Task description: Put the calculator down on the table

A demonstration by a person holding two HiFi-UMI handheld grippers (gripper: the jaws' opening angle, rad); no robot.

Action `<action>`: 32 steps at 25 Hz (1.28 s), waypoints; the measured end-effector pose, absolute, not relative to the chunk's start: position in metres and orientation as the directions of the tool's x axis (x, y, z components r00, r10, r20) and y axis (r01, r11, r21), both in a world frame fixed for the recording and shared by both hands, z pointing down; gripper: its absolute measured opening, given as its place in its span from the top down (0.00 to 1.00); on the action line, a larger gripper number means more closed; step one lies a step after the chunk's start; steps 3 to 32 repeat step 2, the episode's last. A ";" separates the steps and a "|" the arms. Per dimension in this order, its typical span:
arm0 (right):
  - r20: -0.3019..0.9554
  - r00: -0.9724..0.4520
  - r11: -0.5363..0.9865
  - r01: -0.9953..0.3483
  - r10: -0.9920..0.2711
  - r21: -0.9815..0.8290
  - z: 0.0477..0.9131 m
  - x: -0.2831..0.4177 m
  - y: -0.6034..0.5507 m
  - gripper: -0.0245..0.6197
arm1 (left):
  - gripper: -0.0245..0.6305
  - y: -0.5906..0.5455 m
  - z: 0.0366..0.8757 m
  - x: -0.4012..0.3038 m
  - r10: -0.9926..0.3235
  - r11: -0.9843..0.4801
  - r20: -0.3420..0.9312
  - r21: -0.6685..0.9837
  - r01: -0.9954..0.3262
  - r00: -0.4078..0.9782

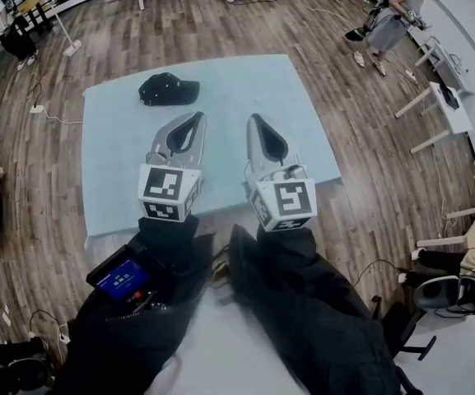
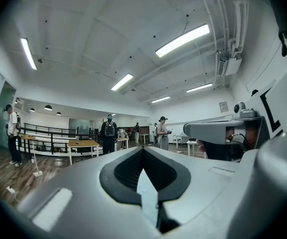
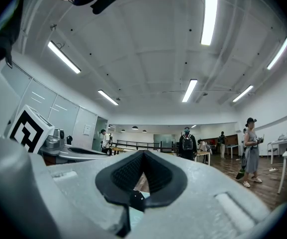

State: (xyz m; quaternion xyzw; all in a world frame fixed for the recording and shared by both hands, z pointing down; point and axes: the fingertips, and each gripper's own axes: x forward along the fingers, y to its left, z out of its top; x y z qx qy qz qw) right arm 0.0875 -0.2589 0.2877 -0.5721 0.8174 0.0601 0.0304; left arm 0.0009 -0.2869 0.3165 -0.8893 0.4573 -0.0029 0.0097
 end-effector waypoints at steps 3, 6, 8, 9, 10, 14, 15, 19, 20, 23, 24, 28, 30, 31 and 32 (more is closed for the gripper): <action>-0.122 -0.345 0.339 -0.938 -0.931 0.066 0.289 0.088 -0.257 0.96 | 0.96 -0.285 0.317 0.003 -0.810 -0.586 -0.006 -0.020 -0.810 0.586; -0.122 -0.345 0.339 -0.938 -0.931 0.066 0.289 0.088 -0.257 0.96 | 0.96 -0.285 0.317 0.003 -0.810 -0.586 -0.006 -0.020 -0.810 0.586; -0.122 -0.345 0.339 -0.938 -0.931 0.066 0.289 0.088 -0.257 0.96 | 0.96 -0.285 0.317 0.003 -0.810 -0.586 -0.006 -0.020 -0.810 0.586; -0.122 -0.345 0.339 -0.938 -0.931 0.066 0.289 0.088 -0.257 0.96 | 0.96 -0.285 0.317 0.003 -0.810 -0.586 -0.006 -0.020 -0.810 0.586; -0.122 -0.345 0.339 -0.938 -0.931 0.066 0.289 0.088 -0.257 0.96 | 0.96 -0.285 0.317 0.003 -0.810 -0.586 -0.006 -0.020 -0.810 0.586; -0.122 -0.345 0.339 -0.938 -0.931 0.066 0.289 0.088 -0.257 0.96 | 0.96 -0.285 0.317 0.003 -0.810 -0.586 -0.006 -0.020 -0.810 0.586; -0.122 -0.345 0.339 -0.938 -0.931 0.066 0.289 0.088 -0.257 0.96 | 0.96 -0.285 0.317 0.003 -0.810 -0.586 -0.006 -0.020 -0.810 0.586; -0.122 -0.345 0.339 -0.938 -0.931 0.066 0.289 0.088 -0.257 0.96 | 0.96 -0.285 0.317 0.003 -0.810 -0.586 -0.006 -0.020 -0.810 0.586; -0.122 -0.345 0.339 -0.938 -0.931 0.066 0.289 0.088 -0.257 0.96 | 0.96 -0.285 0.317 0.003 -0.810 -0.586 -0.006 -0.020 -0.810 0.586; -0.122 -0.345 0.339 -0.938 -0.931 0.066 0.289 0.088 -0.257 0.96 | 0.96 -0.285 0.317 0.003 -0.810 -0.586 -0.006 -0.020 -0.810 0.586; -0.122 -0.345 0.339 -0.938 -0.931 0.066 0.289 0.088 -0.257 0.96 | 0.96 -0.285 0.317 0.003 -0.810 -0.586 -0.006 -0.020 -0.810 0.586; -0.122 -0.345 0.339 -0.938 -0.931 0.066 0.289 0.088 -0.257 0.96 | 0.96 -0.285 0.317 0.003 -0.810 -0.586 -0.006 -0.020 -0.810 0.586; -0.122 -0.345 0.339 -0.938 -0.931 0.066 0.289 0.088 -0.257 0.96 | 0.96 -0.285 0.317 0.003 -0.810 -0.586 -0.006 -0.020 -0.810 0.586; -0.122 -0.345 0.339 -0.938 -0.931 0.066 0.289 0.088 -0.257 0.96 | 0.96 -0.285 0.317 0.003 -0.810 -0.586 -0.006 -0.020 -0.810 0.586; -0.122 -0.345 0.339 -0.938 -0.931 0.066 0.289 0.088 -0.257 0.96 | 0.96 -0.285 0.317 0.003 -0.810 -0.586 -0.006 -0.020 -0.810 0.586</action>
